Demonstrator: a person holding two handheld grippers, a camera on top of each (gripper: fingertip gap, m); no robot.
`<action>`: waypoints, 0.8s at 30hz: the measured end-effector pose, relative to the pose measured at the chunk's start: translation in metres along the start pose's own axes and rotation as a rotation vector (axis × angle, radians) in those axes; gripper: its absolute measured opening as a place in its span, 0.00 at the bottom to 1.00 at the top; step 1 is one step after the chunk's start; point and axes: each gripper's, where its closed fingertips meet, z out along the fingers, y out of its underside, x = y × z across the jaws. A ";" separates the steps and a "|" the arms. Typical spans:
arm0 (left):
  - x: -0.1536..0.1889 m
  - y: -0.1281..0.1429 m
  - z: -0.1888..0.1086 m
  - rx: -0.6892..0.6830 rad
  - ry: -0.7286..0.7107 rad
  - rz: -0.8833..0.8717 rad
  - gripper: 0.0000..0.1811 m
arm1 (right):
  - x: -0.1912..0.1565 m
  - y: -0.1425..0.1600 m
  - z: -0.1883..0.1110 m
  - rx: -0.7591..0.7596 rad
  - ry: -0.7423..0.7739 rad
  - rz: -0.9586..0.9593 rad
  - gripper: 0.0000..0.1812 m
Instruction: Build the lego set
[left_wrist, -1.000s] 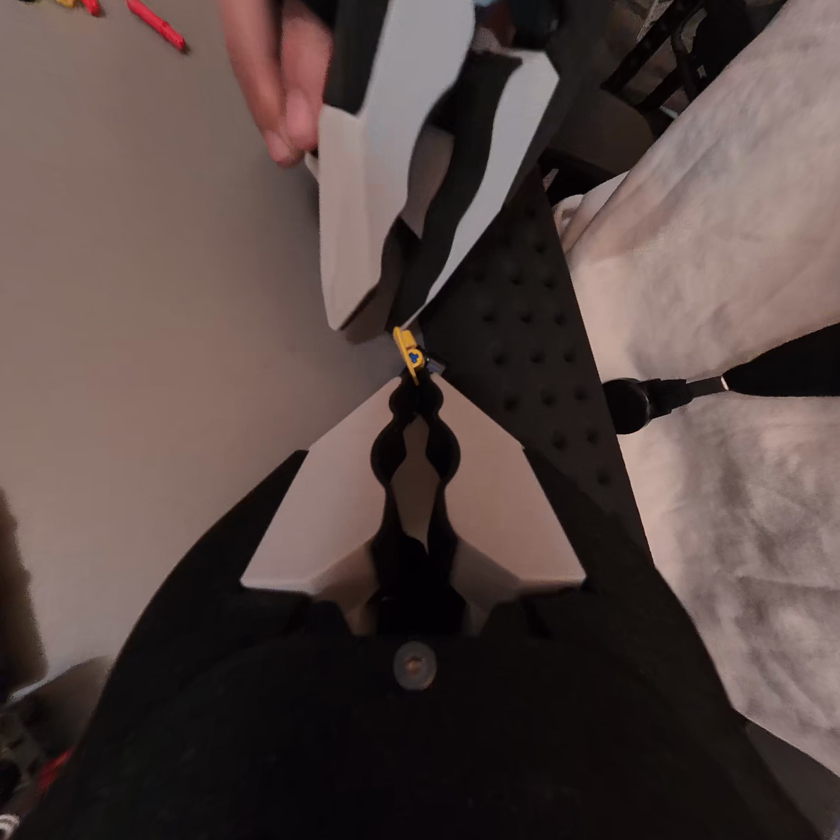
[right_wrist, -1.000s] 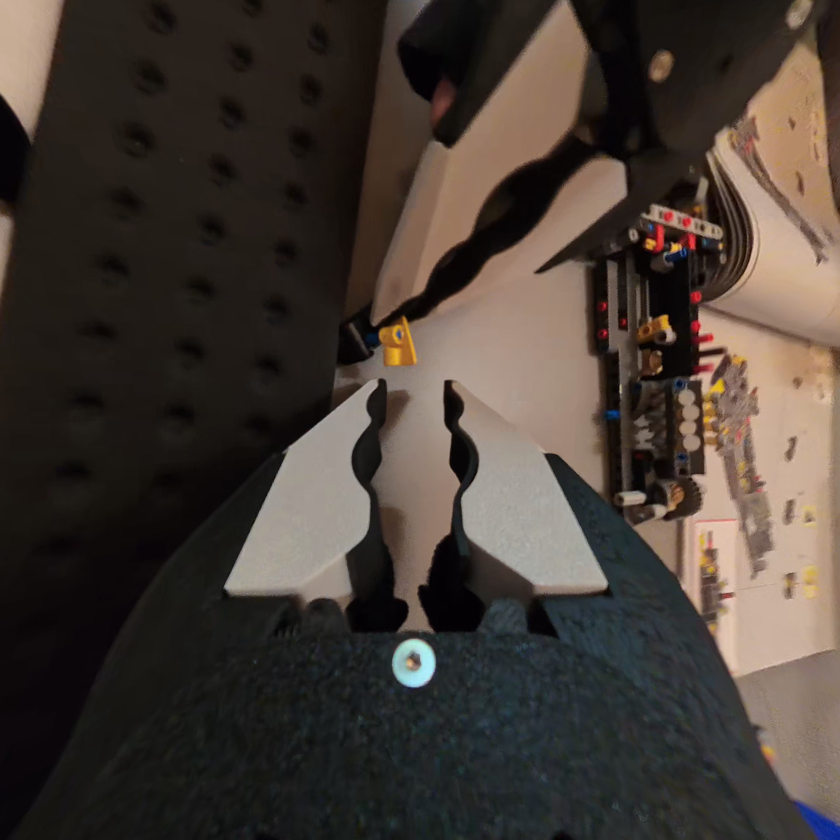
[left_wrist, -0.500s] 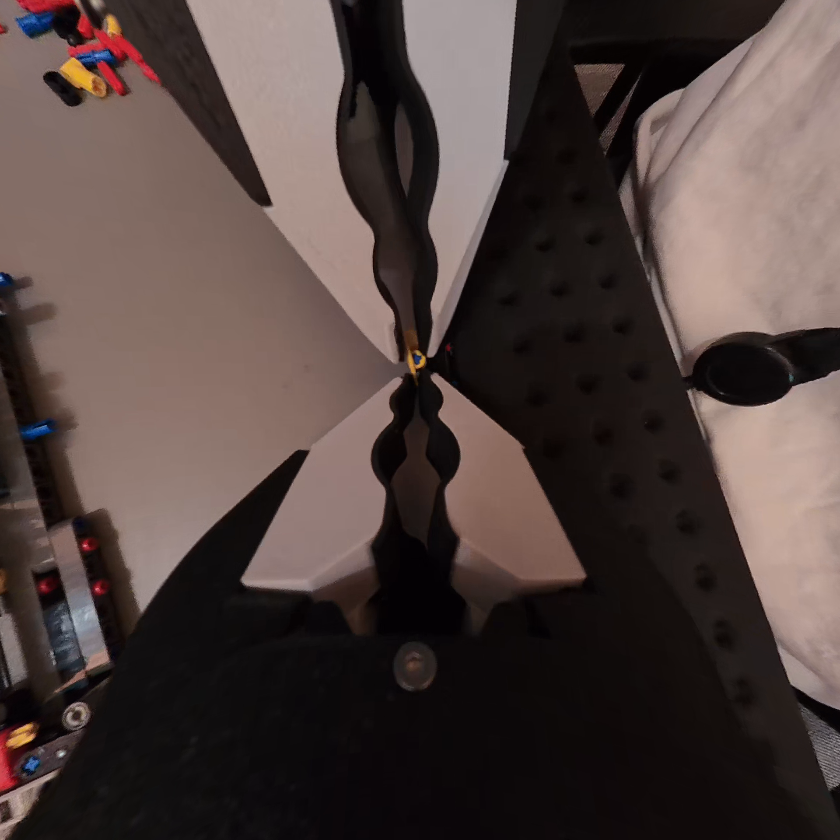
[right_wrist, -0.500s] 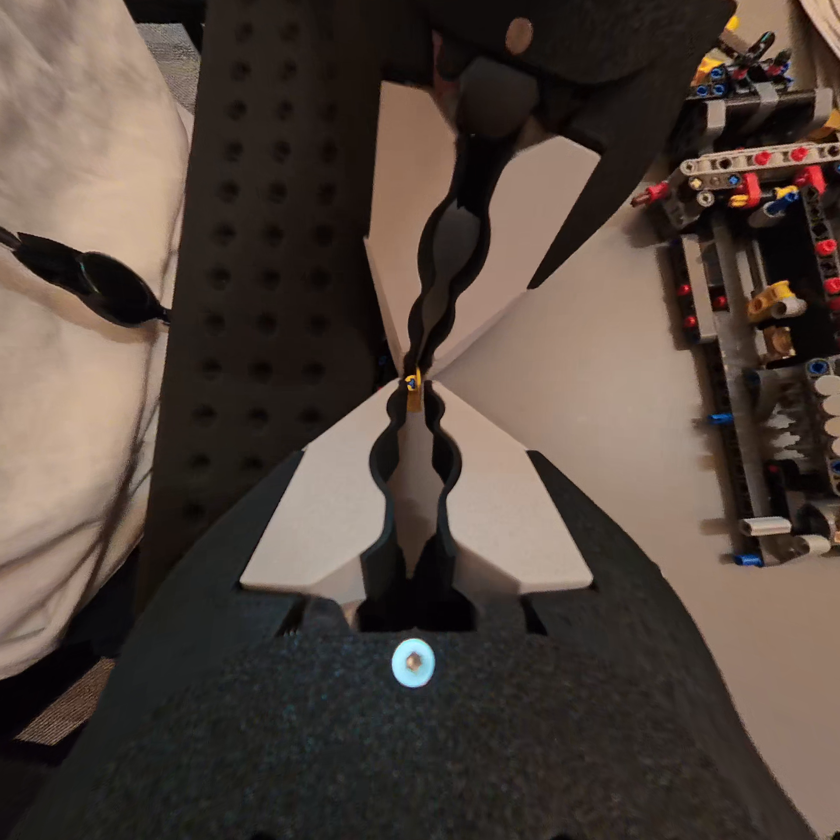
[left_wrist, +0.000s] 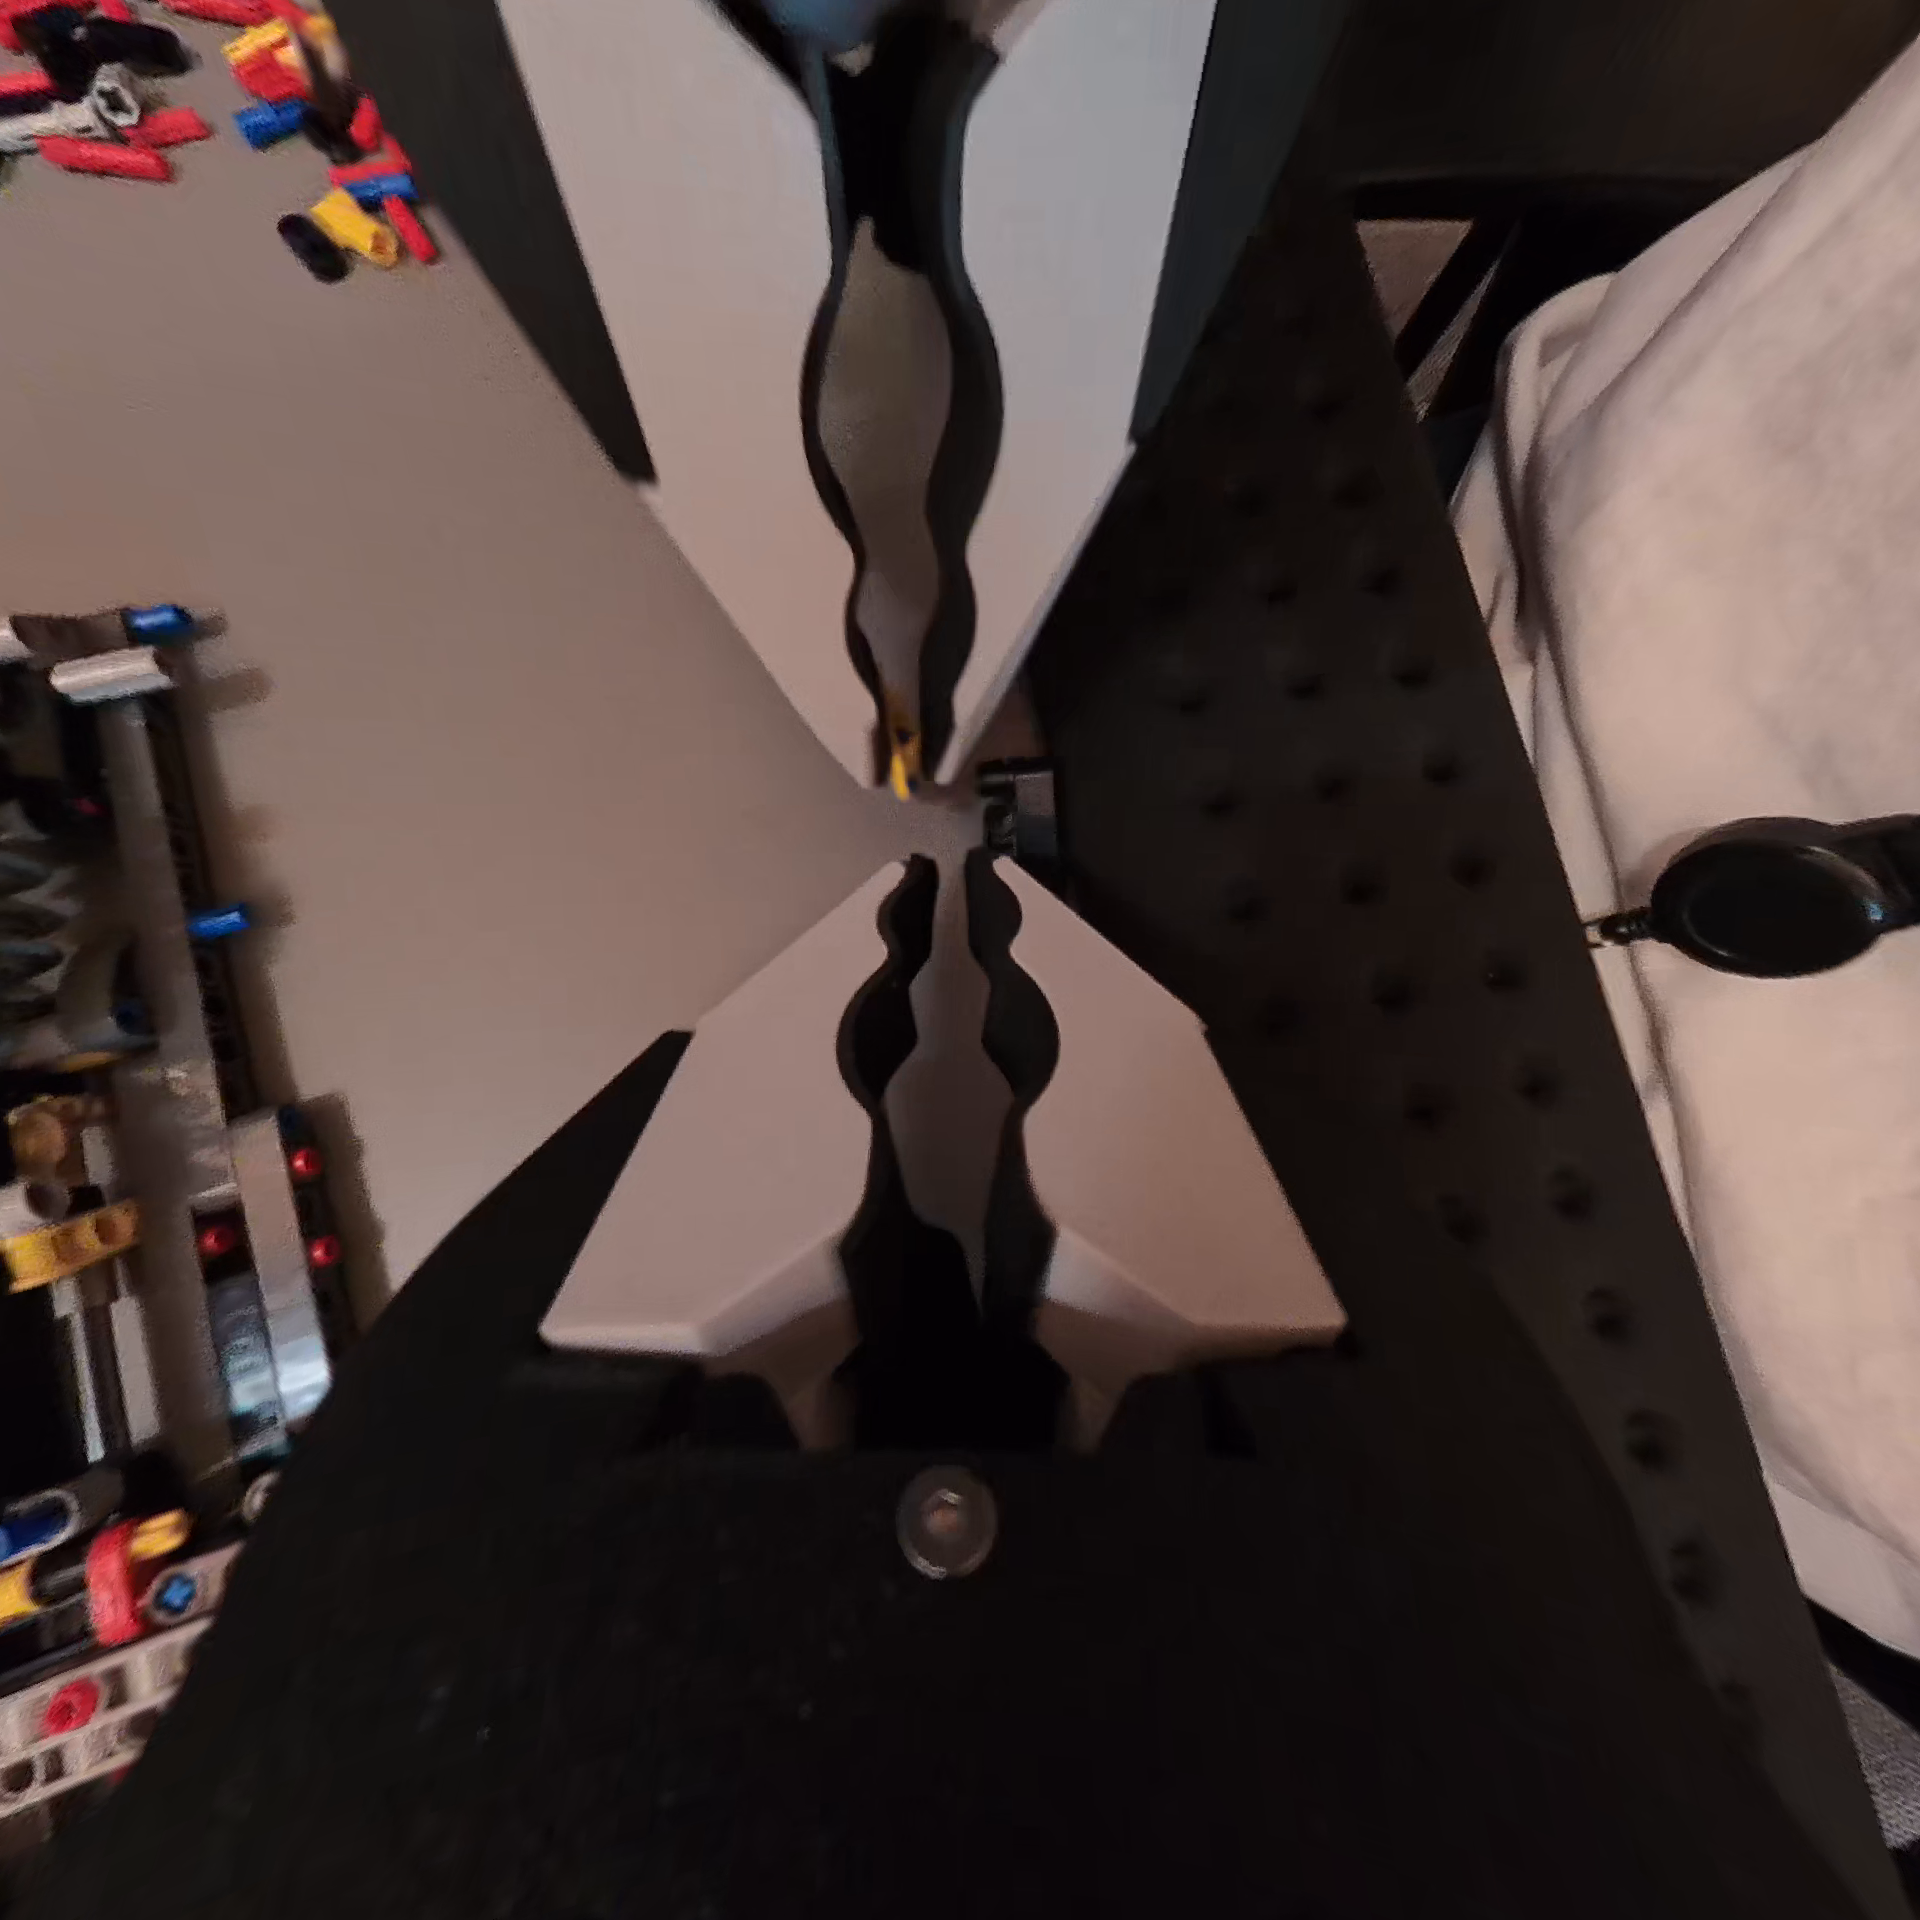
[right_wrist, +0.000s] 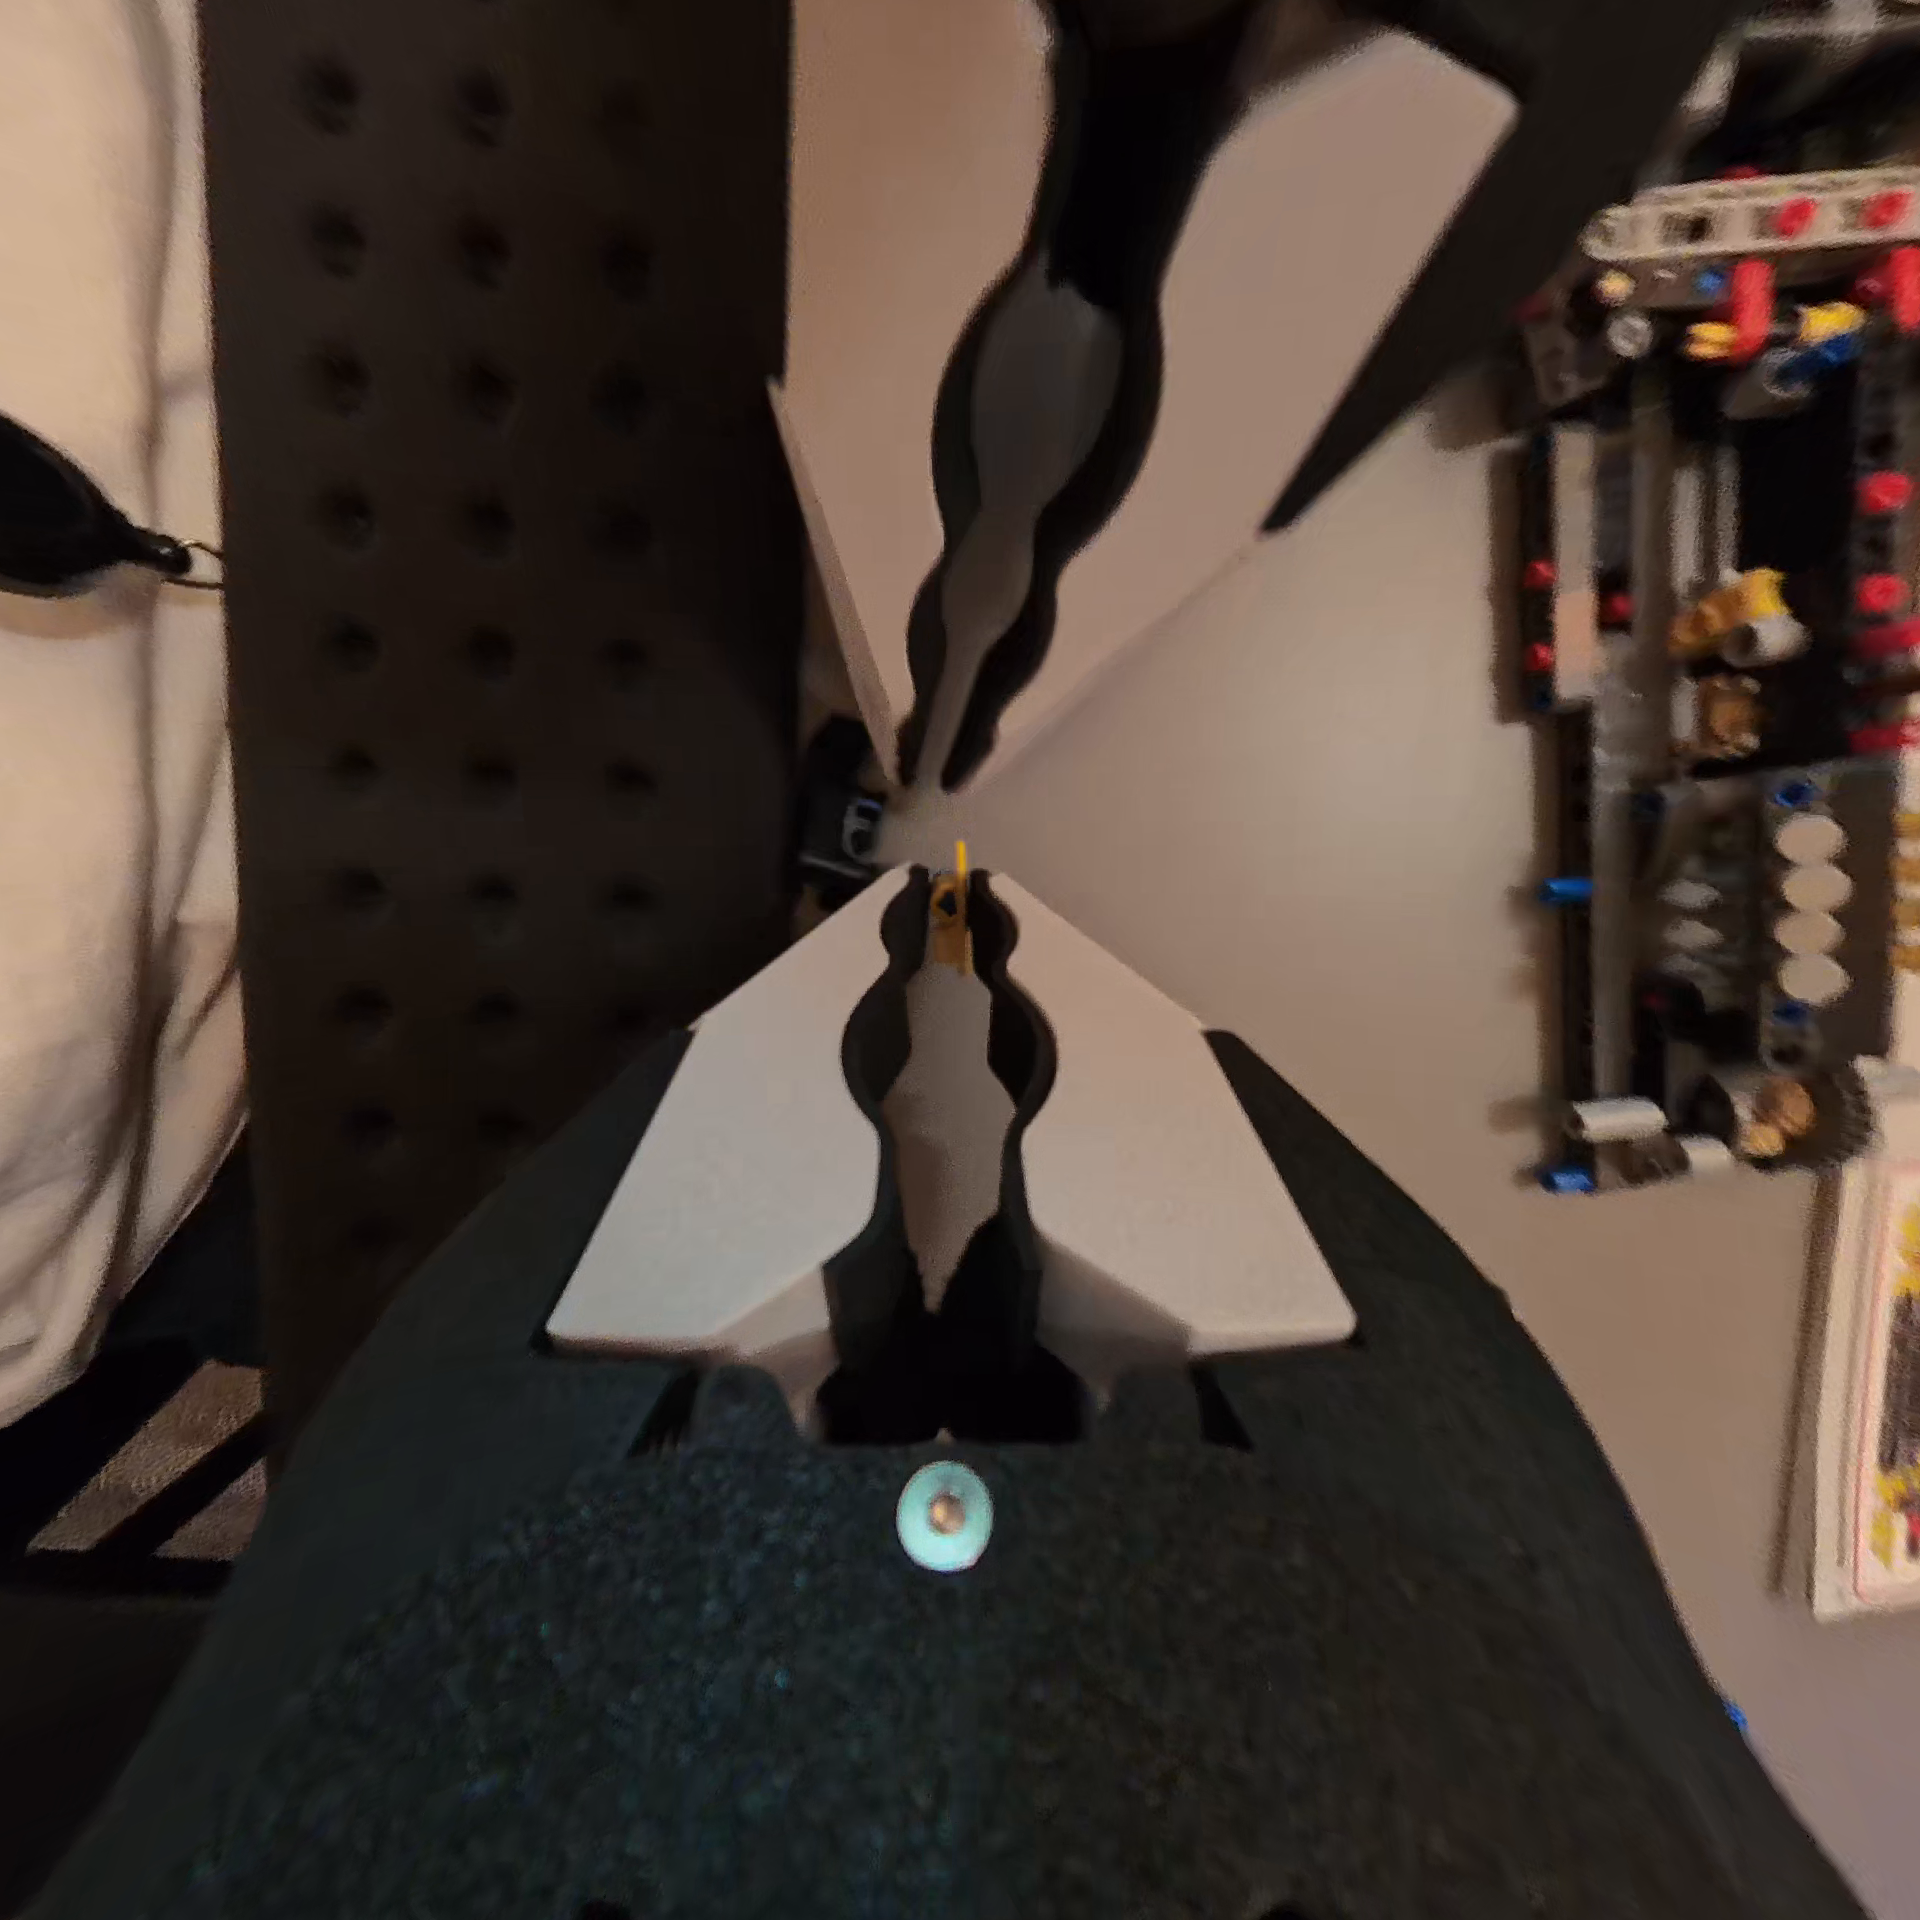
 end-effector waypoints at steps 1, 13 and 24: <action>0.001 0.000 -0.002 0.012 0.022 -0.017 0.06 | 0.003 0.001 -0.004 0.020 0.009 0.029 0.04; 0.016 0.010 0.015 -0.036 0.092 0.029 0.04 | -0.007 -0.011 -0.022 0.326 0.010 0.273 0.03; -0.034 0.016 0.005 -0.126 -0.342 0.313 0.04 | 0.032 0.008 -0.020 0.243 0.277 0.241 0.04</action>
